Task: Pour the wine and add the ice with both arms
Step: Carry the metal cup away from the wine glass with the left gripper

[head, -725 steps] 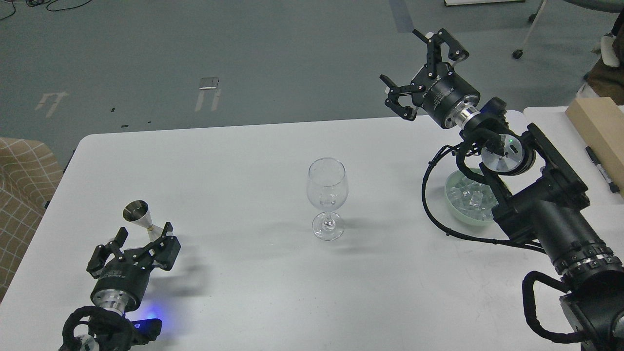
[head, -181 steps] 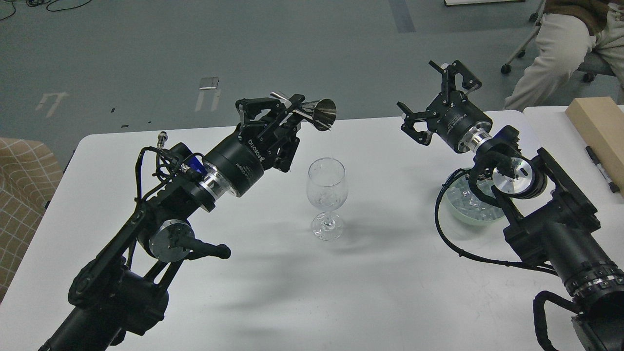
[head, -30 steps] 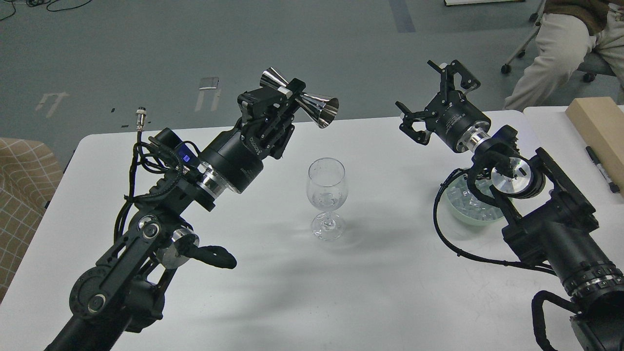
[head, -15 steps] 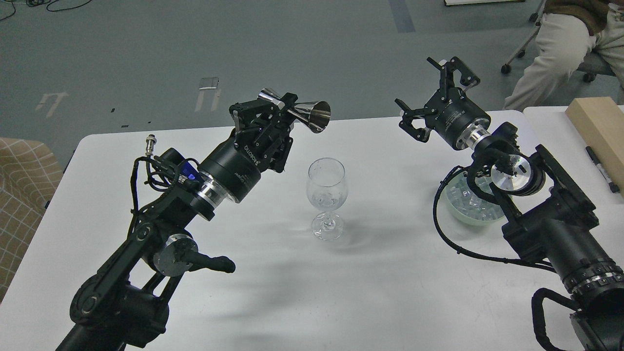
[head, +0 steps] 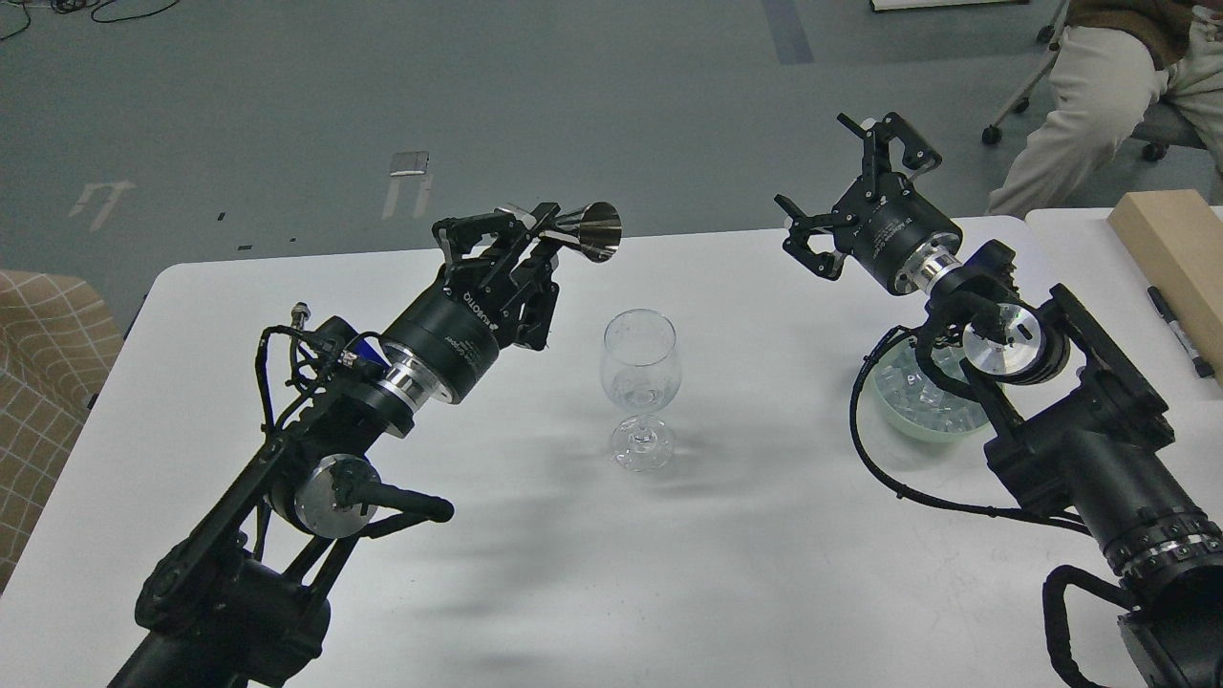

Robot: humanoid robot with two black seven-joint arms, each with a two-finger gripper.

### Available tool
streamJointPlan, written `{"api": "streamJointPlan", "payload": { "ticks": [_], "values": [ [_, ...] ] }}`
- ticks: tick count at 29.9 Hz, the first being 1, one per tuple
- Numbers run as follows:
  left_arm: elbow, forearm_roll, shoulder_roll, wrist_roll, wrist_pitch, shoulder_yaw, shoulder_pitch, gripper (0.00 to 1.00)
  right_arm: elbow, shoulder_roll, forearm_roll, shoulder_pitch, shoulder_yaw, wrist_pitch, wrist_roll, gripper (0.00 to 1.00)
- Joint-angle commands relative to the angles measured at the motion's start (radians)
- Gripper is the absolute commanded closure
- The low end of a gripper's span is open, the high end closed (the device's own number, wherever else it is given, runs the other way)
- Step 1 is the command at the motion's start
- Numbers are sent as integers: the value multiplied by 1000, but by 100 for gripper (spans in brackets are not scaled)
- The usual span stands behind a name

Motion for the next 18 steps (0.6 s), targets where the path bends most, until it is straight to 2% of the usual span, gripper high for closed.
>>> {"api": "streamJointPlan", "payload": {
  "ticks": [1,9,18],
  "values": [
    [24,-65,4,1,26,-24,1,99,0,0,0,-1,0,1,0,0],
    [58,-99,-2,-6,84,-125,15,98,0,0,0,-4,0,0,0,0],
    [81,-189,4,-2,90,-245,58,98,0,3,0,-4,0,0,0,0]
  ]
}}
